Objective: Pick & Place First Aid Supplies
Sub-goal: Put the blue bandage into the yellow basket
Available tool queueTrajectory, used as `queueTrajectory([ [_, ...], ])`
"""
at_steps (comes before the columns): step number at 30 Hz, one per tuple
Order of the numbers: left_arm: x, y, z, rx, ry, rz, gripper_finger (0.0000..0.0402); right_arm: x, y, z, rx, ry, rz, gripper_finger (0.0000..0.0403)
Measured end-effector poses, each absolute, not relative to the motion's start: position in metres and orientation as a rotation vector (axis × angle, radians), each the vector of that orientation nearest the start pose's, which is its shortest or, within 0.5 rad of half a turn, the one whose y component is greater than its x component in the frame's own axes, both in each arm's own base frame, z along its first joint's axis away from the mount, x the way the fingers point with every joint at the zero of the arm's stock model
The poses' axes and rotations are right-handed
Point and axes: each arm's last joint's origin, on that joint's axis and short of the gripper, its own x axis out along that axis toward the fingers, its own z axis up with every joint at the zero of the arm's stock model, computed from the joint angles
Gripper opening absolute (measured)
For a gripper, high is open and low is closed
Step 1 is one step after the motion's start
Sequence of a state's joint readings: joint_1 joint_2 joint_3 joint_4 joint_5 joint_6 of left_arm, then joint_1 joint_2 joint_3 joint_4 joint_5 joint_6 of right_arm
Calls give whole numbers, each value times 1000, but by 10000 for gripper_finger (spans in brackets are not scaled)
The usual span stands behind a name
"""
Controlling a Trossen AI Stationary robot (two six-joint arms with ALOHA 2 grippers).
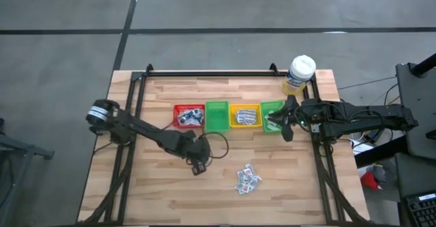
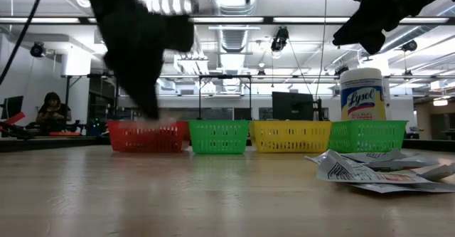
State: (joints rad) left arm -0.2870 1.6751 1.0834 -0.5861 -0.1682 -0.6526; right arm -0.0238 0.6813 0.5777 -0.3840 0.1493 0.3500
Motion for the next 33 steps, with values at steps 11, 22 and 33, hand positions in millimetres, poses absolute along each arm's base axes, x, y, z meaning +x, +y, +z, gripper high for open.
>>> queueTrajectory([
  [11, 323, -80, 241, -144, 682, 267, 0, 160, -5, 247, 384, 489, -179, 65],
  [22, 341, -69, 268, 36, 477, 392, 0, 194, -5, 245, 392, 395, -121, 96],
  [33, 356, -63, 265, 174, 467, 470, 0, 229, -6, 234, 408, 355, -100, 159],
])
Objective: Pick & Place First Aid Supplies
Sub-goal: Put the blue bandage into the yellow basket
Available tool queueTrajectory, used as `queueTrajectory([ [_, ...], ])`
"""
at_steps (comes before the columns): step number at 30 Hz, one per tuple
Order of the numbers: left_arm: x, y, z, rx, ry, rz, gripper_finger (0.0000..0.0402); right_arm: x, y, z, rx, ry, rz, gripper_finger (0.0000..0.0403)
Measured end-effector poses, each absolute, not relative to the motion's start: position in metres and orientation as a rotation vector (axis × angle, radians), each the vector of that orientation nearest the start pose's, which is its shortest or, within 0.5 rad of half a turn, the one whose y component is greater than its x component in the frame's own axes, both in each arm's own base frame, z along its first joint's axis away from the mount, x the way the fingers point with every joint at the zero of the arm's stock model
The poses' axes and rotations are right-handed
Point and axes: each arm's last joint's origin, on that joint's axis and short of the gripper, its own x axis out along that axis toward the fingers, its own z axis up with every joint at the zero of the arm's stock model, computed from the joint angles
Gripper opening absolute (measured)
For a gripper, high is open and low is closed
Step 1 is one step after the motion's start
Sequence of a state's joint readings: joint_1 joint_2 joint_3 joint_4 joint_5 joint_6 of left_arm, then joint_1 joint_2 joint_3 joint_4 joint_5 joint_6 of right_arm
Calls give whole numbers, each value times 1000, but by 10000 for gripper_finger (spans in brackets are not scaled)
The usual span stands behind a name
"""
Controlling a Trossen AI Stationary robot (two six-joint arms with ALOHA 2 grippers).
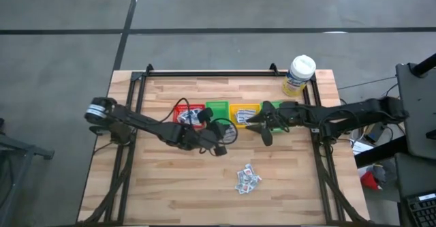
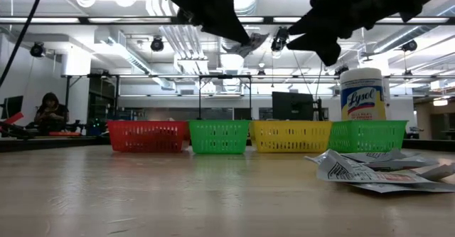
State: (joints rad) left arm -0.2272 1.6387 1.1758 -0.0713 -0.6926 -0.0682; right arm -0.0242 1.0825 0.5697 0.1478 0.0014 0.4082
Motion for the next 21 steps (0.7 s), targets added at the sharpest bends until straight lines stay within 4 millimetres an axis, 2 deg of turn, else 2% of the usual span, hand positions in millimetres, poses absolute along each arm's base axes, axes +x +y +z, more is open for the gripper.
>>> queueTrajectory([
  [10, 358, -61, 263, 202, 471, 518, 0, 258, -6, 238, 408, 389, -104, 225],
  [21, 357, -61, 261, 219, 484, 544, 0, 286, -6, 237, 399, 454, -80, 255],
])
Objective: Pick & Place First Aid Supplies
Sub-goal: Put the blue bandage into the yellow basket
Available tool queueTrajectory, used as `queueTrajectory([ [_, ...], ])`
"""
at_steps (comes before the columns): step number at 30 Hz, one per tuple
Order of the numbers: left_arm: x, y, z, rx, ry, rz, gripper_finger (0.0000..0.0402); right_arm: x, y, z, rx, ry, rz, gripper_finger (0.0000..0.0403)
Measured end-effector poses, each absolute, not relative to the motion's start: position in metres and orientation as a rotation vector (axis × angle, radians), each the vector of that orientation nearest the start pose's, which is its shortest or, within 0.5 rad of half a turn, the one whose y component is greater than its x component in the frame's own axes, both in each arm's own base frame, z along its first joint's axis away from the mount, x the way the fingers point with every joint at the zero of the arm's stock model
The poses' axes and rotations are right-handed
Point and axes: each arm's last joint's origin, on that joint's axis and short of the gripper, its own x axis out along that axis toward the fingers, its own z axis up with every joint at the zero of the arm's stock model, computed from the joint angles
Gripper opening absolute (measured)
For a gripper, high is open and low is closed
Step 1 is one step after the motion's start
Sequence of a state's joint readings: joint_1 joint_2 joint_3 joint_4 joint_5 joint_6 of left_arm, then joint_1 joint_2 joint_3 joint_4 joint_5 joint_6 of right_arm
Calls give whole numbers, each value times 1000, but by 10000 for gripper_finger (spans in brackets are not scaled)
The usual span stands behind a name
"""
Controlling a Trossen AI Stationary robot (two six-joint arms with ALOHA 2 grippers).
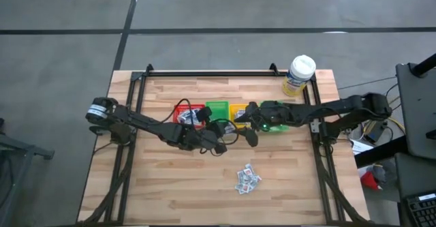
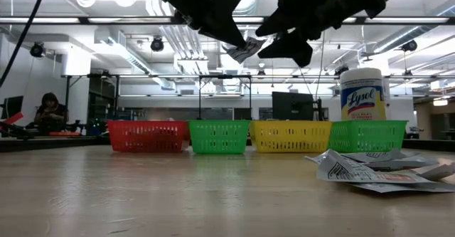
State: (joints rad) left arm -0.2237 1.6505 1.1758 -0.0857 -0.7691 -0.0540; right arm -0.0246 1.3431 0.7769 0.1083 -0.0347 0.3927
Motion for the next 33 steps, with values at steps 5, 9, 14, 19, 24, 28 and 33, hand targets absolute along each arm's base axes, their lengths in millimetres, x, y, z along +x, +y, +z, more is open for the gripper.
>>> queueTrajectory([
  [5, 357, -61, 262, 210, 476, 544, 0, 294, -7, 233, 396, 474, -86, 253],
  [9, 357, -61, 262, 192, 473, 531, 0, 302, -8, 233, 385, 477, -88, 248],
  [14, 357, -62, 261, 185, 476, 522, 0, 309, -9, 238, 362, 489, -92, 228],
  [19, 357, -62, 260, 188, 482, 522, 0, 308, -9, 241, 347, 576, -108, 190],
  [24, 357, -62, 261, 185, 478, 524, 0, 309, -10, 244, 347, 571, -107, 143],
  [28, 357, -61, 261, 184, 476, 525, 0, 308, -9, 244, 343, 580, -107, 94],
  [33, 357, -61, 262, 184, 474, 527, 0, 308, -9, 244, 324, 582, -101, 22],
])
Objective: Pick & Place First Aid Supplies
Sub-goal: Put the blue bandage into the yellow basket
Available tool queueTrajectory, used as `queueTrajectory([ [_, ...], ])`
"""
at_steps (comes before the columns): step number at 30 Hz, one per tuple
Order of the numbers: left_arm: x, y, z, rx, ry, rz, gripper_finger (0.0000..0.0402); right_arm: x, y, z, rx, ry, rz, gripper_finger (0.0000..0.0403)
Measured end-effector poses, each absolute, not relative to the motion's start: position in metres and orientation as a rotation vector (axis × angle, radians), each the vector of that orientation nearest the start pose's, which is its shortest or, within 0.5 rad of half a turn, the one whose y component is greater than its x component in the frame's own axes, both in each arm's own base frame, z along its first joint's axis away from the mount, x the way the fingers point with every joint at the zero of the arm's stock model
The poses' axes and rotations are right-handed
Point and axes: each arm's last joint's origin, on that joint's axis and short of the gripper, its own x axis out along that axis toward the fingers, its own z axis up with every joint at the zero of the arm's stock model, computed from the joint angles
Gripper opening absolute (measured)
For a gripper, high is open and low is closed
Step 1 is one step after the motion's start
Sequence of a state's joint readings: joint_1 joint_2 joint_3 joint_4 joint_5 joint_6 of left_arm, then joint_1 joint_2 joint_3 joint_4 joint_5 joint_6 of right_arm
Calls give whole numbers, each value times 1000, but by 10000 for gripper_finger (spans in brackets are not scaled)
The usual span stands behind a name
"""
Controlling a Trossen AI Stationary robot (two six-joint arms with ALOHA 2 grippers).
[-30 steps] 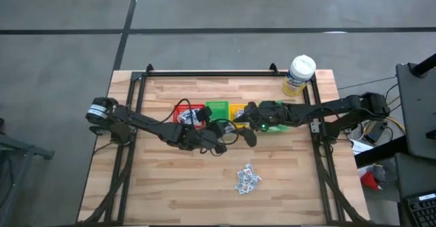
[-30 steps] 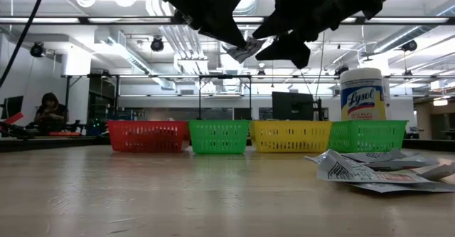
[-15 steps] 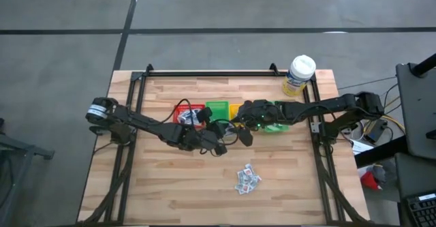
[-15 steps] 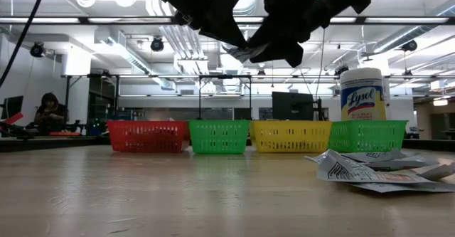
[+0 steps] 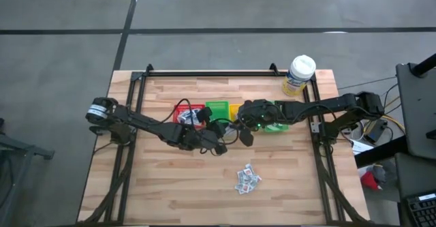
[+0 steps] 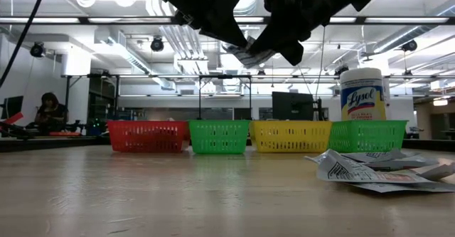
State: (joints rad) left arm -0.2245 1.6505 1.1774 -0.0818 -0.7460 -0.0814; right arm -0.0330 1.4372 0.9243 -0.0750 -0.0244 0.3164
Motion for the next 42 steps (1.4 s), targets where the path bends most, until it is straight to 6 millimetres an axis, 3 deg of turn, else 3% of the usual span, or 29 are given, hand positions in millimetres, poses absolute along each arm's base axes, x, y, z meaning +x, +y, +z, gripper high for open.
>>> queueTrajectory([
  [8, 357, -62, 262, 228, 486, 515, 9, 307, -9, 243, 318, 586, -101, 8],
  [15, 355, -60, 273, 292, 470, 551, 88, 304, -11, 238, 300, 642, -162, 8],
  [21, 337, -57, 285, 352, 510, 669, 145, 301, -18, 236, 272, 654, -302, 8],
  [26, 321, -60, 281, 272, 571, 688, 151, 299, -37, 236, 372, 614, -456, 8],
  [32, 304, -74, 258, 264, 601, 682, 151, 294, -59, 232, 523, 576, -581, 8],
  [42, 279, -99, 242, 318, 565, 679, 151, 281, -67, 209, 706, 581, -697, 8],
])
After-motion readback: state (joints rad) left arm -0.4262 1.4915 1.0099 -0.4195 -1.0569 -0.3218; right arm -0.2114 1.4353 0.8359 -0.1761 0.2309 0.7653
